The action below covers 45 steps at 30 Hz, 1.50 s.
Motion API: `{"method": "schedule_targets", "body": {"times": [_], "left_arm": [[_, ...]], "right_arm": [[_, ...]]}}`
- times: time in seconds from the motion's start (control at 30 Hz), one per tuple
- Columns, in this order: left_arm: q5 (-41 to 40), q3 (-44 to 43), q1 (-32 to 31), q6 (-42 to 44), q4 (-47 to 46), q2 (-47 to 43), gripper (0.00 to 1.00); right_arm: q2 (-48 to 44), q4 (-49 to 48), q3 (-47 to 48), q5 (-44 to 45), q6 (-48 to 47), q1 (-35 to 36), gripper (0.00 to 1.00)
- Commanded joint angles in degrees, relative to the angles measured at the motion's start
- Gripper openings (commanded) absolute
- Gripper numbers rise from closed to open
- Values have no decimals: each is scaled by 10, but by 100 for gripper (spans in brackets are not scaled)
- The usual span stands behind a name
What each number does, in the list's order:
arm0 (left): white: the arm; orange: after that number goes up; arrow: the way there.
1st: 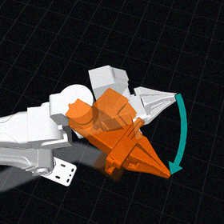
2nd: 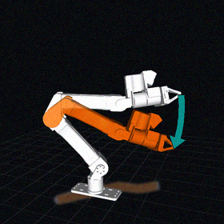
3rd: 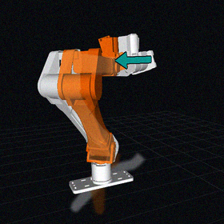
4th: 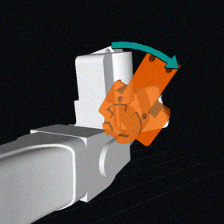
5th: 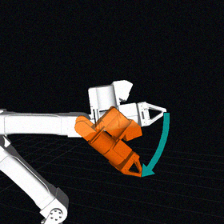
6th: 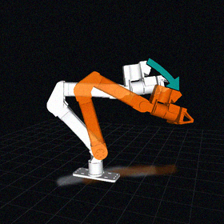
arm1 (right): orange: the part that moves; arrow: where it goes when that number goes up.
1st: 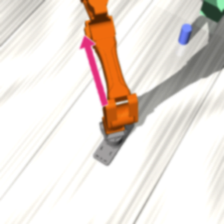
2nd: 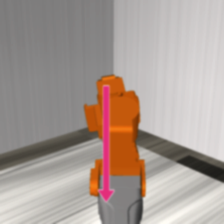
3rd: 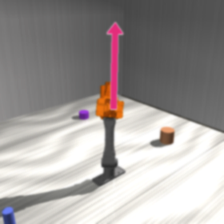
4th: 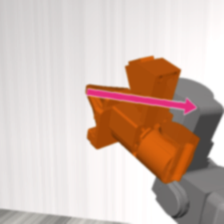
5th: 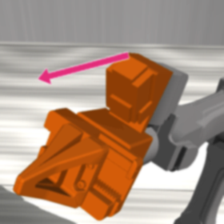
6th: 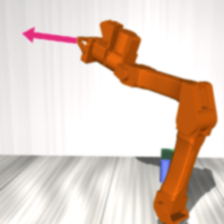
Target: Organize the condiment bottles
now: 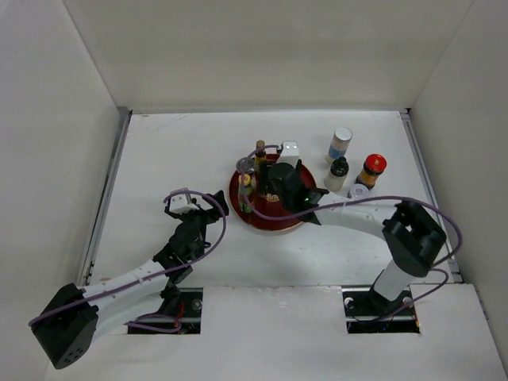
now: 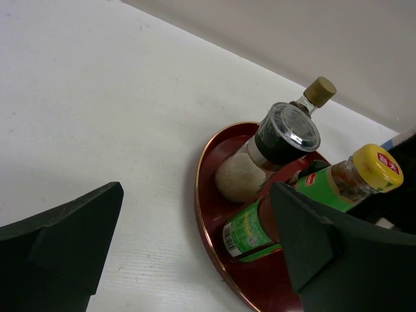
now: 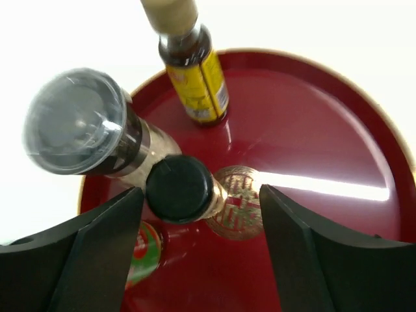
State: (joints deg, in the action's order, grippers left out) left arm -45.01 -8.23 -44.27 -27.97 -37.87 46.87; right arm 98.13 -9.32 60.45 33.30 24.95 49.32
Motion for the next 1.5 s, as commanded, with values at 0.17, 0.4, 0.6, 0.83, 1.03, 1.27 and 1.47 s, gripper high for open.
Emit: {"method": "schedule_targets", "body": {"times": [0.17, 0.4, 0.6, 0.83, 1.03, 1.27, 1.47], "left_arm": [[5, 4, -2, -8, -19, -3, 100], [9, 4, 0, -9, -23, 1, 100], [10, 4, 3, -9, -24, 3, 100], [11, 7, 7, -10, -25, 0, 100], [12, 4, 7, -10, -26, 10, 100], [15, 5, 9, -11, -30, 16, 100], [15, 4, 5, -12, -31, 18, 100]], "right_arm": [[-168, 29, -65, 48, 5, -43, 81], [-261, 53, -133, 41, -25, -156, 91], [-256, 93, -137, 0, -30, -236, 98], [-185, 95, -103, -57, -42, -279, 99], [-118, 82, -69, -71, -39, -301, 91], [-124, 20, -74, -18, -65, -291, 58], [-191, -13, -83, 4, -96, -239, 57]]}}
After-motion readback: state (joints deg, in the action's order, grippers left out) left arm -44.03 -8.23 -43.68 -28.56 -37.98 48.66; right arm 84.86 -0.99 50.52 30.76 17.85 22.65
